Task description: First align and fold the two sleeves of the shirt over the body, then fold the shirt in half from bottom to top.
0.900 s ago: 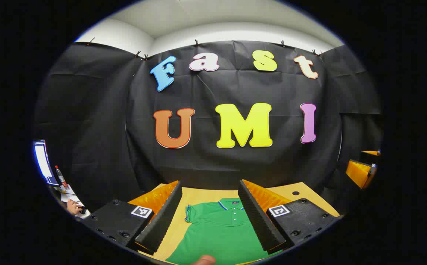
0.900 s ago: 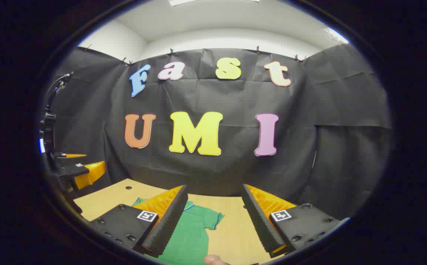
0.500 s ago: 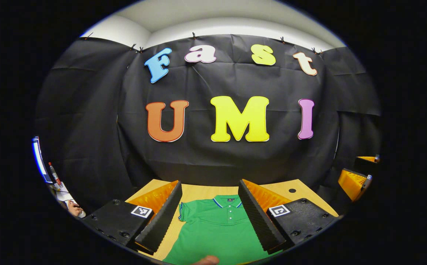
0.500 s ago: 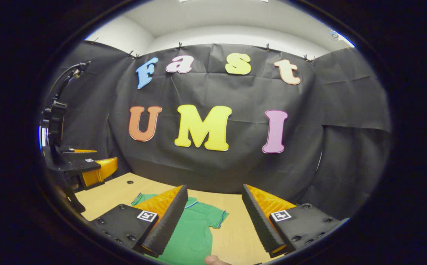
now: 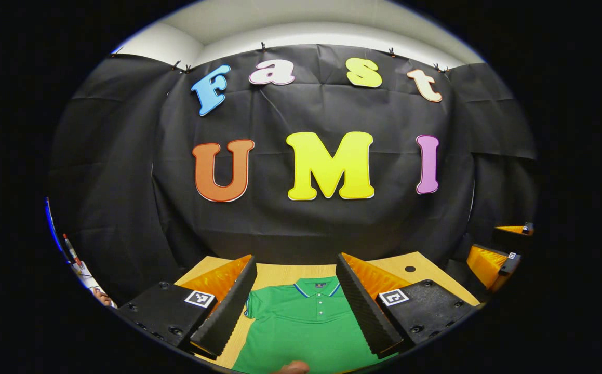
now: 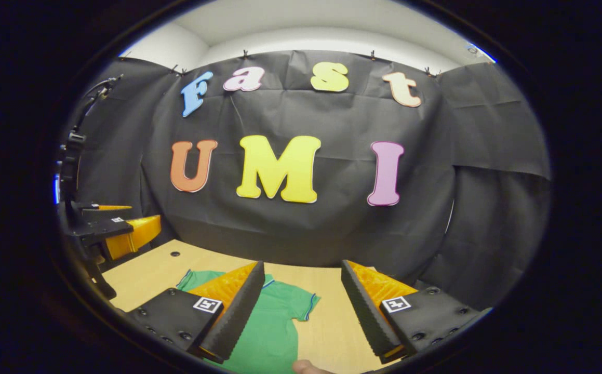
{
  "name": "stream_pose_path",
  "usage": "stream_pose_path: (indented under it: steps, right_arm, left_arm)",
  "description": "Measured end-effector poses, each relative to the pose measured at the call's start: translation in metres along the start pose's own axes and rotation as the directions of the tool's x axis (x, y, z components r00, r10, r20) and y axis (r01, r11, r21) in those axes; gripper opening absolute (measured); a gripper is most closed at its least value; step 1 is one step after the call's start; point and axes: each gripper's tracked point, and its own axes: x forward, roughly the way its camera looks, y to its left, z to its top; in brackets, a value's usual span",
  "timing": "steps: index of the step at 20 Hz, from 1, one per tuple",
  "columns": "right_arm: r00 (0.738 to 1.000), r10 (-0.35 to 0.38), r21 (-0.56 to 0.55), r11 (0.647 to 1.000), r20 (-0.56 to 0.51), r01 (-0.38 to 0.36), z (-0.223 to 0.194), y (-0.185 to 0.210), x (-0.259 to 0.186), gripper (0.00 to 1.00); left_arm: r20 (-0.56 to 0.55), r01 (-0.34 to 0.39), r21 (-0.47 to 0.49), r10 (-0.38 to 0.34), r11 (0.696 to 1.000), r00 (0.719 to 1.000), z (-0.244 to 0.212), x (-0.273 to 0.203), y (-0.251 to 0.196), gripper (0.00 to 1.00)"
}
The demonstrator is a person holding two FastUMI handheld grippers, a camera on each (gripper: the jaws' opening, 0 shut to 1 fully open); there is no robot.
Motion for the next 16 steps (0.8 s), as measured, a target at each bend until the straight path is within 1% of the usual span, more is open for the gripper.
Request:
stream_pose_path:
  steps: [2,4,6,10,13,14,16]
  right_arm:
    - [0.999,-0.007,0.003,1.000,-0.046,0.007,-0.016,-0.001,0.016,0.95]
    - [0.996,-0.016,0.002,1.000,-0.083,0.017,-0.032,-0.003,0.033,0.94]
    - [0.993,-0.013,0.019,1.000,-0.121,0.016,-0.049,-0.002,0.052,0.95]
    - [0.977,-0.058,0.045,0.997,-0.206,0.068,-0.085,-0.013,0.100,0.96]
    - [0.957,-0.080,0.031,0.995,-0.279,0.092,-0.118,-0.022,0.143,0.94]
    - [0.947,-0.093,0.026,0.994,-0.306,0.106,-0.129,-0.027,0.157,0.96]
    - [0.928,-0.107,0.036,0.991,-0.357,0.128,-0.149,-0.031,0.182,0.94]
  left_arm:
    - [-0.007,0.003,-0.007,-0.003,1.000,1.000,-0.003,0.006,0.001,0.99]
    - [-0.018,0.000,-0.005,-0.001,1.000,1.000,-0.008,0.013,0.004,0.99]
    - [-0.035,0.005,-0.005,-0.005,1.000,0.999,-0.013,0.019,0.005,0.99]
    - [-0.067,0.010,0.009,-0.009,1.000,0.998,-0.025,0.037,0.009,0.99]
    - [-0.091,0.016,0.003,-0.015,1.000,0.996,-0.034,0.050,0.010,0.99]
    - [-0.100,0.017,0.000,-0.017,1.000,0.995,-0.037,0.054,0.010,0.99]
    - [-0.113,0.014,-0.004,-0.015,1.000,0.994,-0.044,0.062,0.012,0.99]
